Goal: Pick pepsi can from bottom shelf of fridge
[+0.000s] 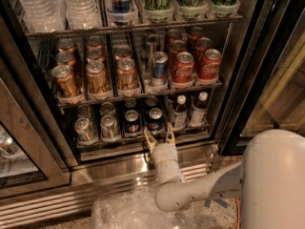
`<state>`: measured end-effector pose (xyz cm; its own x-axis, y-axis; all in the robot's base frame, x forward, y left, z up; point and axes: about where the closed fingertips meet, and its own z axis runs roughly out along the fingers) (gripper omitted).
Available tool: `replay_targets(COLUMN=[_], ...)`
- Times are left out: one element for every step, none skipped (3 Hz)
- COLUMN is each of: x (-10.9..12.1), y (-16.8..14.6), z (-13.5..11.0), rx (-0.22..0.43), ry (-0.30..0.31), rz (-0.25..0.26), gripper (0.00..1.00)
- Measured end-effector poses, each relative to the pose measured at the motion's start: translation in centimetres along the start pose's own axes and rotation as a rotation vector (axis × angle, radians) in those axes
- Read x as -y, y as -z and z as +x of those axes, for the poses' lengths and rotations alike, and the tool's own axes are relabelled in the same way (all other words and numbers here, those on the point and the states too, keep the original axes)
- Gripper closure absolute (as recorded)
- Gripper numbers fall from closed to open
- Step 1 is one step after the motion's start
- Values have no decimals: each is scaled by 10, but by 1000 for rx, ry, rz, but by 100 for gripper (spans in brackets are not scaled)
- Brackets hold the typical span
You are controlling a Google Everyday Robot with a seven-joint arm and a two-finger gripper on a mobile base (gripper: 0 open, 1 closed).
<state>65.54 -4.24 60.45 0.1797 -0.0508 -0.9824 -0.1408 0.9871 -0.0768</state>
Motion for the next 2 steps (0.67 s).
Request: replay_targets(x=[3, 3], y=[-6, -18], z=[7, 7], rx=[-23, -25], ry=[-7, -8], rz=[-2, -17], gripper=[32, 34])
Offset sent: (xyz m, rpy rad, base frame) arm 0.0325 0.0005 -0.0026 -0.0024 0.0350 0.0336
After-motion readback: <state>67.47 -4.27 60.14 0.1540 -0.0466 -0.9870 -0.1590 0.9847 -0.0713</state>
